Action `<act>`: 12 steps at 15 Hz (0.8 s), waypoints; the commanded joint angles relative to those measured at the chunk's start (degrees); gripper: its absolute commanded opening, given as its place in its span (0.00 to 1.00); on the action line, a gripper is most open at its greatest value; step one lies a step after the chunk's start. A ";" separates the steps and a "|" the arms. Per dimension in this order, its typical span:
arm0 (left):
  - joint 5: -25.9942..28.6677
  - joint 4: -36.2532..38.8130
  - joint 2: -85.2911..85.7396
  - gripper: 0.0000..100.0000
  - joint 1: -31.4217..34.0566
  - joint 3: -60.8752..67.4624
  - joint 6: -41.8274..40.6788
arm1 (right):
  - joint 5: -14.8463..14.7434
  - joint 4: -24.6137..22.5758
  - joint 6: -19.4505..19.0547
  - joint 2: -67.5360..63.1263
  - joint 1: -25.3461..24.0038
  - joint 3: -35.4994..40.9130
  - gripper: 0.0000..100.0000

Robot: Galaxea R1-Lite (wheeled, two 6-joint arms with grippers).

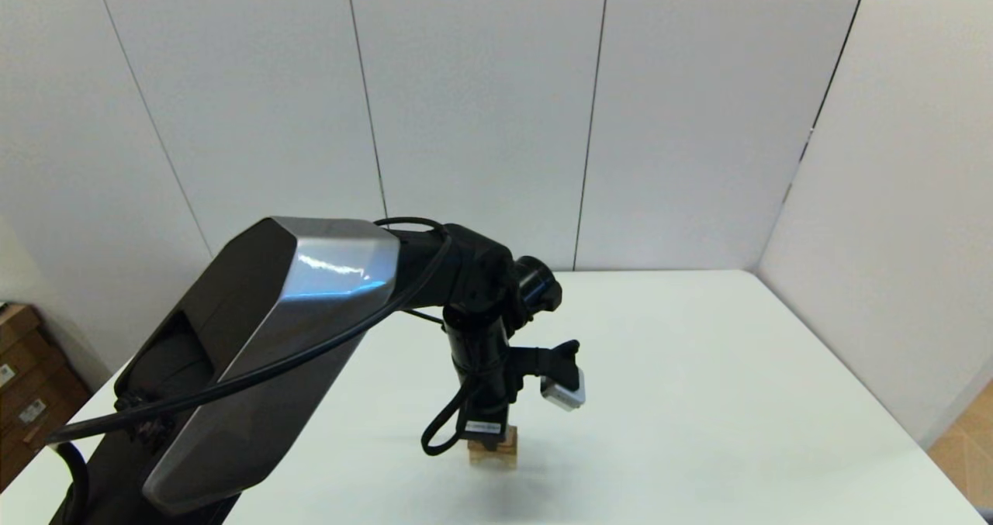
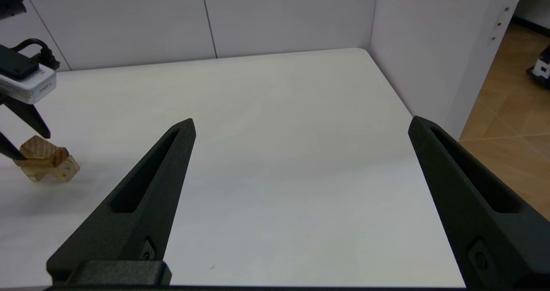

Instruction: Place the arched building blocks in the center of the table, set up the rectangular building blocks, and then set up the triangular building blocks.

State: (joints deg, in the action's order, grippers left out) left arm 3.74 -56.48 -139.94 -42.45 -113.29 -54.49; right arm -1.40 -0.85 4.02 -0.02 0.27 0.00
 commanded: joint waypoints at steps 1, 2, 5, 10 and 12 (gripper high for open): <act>0.12 -0.30 0.10 1.00 0.00 0.00 -0.35 | 0.00 -0.03 0.02 0.02 0.00 0.00 1.00; 0.12 -0.21 0.19 1.00 0.00 0.00 -0.26 | 0.00 -0.03 0.02 0.02 0.00 0.00 1.00; 0.04 -0.03 2.83 1.00 1.31 0.00 1.14 | 0.00 -0.03 0.02 0.02 0.00 0.00 1.00; -0.14 -3.64 19.53 1.00 8.79 0.08 9.05 | 0.00 -0.03 0.02 0.02 0.00 0.00 1.00; -0.75 -6.54 27.17 1.00 11.95 0.70 13.62 | 0.00 -0.03 0.02 0.02 0.00 0.00 1.00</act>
State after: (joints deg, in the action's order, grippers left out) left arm 3.50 -59.64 -124.28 -34.89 -113.12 -45.78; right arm -1.40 -0.85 4.02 -0.02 0.27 0.00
